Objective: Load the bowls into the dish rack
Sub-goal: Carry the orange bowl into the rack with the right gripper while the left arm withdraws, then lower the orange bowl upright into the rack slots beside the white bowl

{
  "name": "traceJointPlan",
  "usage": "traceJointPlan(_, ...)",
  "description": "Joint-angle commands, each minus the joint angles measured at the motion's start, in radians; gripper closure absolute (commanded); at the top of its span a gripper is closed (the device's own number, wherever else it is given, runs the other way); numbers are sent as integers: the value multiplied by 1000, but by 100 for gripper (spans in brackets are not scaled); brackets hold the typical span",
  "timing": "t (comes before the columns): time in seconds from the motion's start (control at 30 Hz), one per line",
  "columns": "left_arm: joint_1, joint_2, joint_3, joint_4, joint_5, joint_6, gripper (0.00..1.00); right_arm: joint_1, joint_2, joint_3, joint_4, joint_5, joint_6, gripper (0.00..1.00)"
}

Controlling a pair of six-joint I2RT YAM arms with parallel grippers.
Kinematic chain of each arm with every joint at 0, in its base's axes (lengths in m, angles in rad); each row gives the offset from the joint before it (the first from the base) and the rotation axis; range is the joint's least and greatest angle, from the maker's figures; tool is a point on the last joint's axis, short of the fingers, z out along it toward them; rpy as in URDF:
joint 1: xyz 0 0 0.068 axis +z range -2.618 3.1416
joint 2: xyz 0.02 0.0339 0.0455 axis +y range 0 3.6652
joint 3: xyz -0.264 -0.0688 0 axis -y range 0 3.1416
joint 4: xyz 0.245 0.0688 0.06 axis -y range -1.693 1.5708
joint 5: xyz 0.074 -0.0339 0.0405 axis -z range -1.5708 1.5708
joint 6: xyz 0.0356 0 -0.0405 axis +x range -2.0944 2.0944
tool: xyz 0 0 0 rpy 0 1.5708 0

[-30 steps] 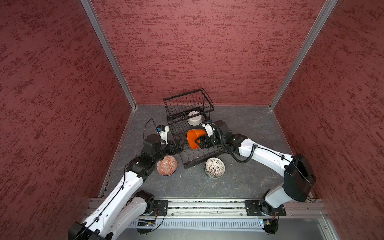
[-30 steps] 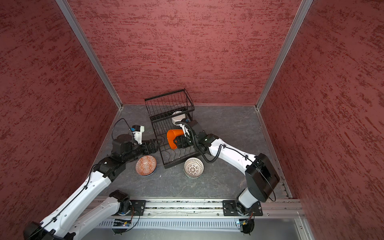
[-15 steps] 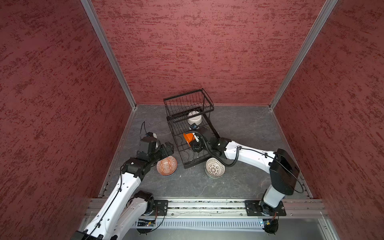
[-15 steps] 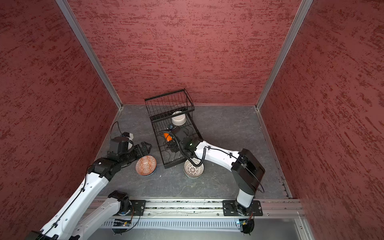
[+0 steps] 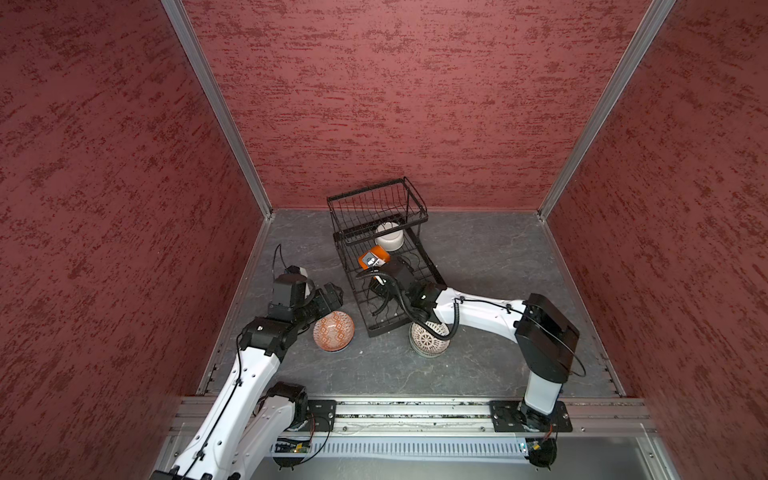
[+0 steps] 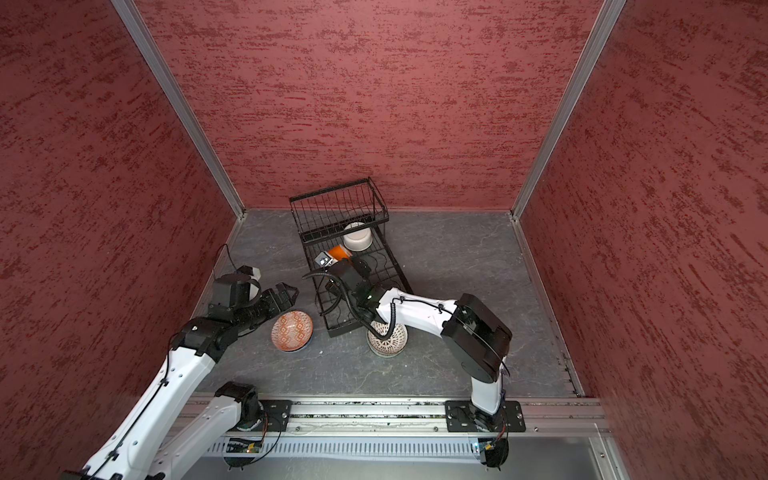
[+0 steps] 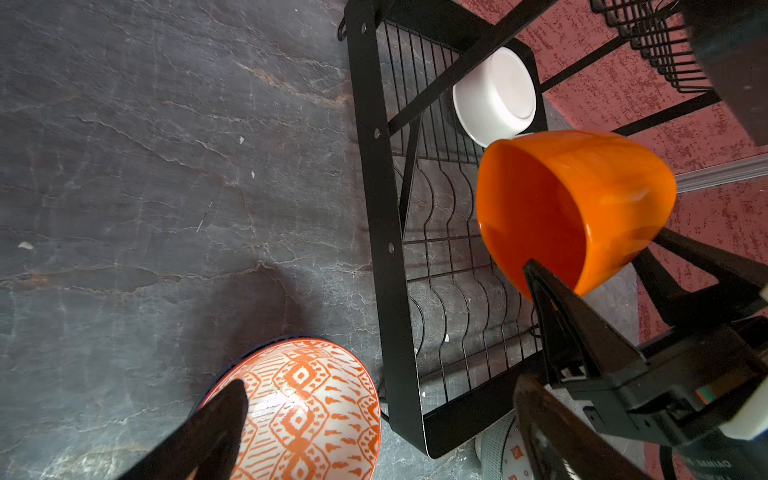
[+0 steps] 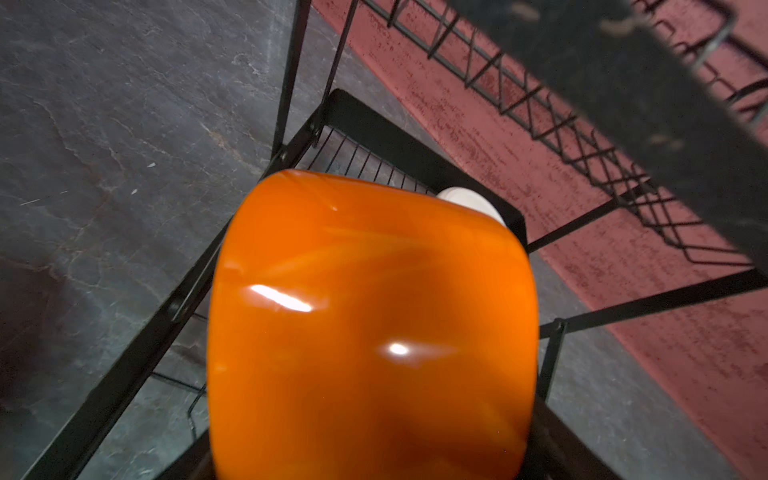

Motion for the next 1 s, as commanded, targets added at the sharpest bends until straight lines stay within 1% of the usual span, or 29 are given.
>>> traceJointPlan(0.0,16,-8,2,5,18,4,0,13,32,-1,145,59,-133,35)
traceJointPlan(0.17,37,-6,-8,26,51,6,0,14,66,1,193,58,-184,35)
traceJointPlan(0.4,59,-12,-14,28,64,10,0,14,108,7,270,69,-267,35)
traceJointPlan(0.43,61,-13,-15,28,64,13,0,14,116,7,286,73,-311,34)
traceJointPlan(0.77,82,-8,-17,33,82,15,0,14,217,18,457,129,-516,33)
traceJointPlan(0.87,85,-5,-20,39,86,15,0,10,243,31,487,148,-570,32)
traceJointPlan(0.97,88,0,-24,46,91,15,0,1,258,46,487,136,-587,31)
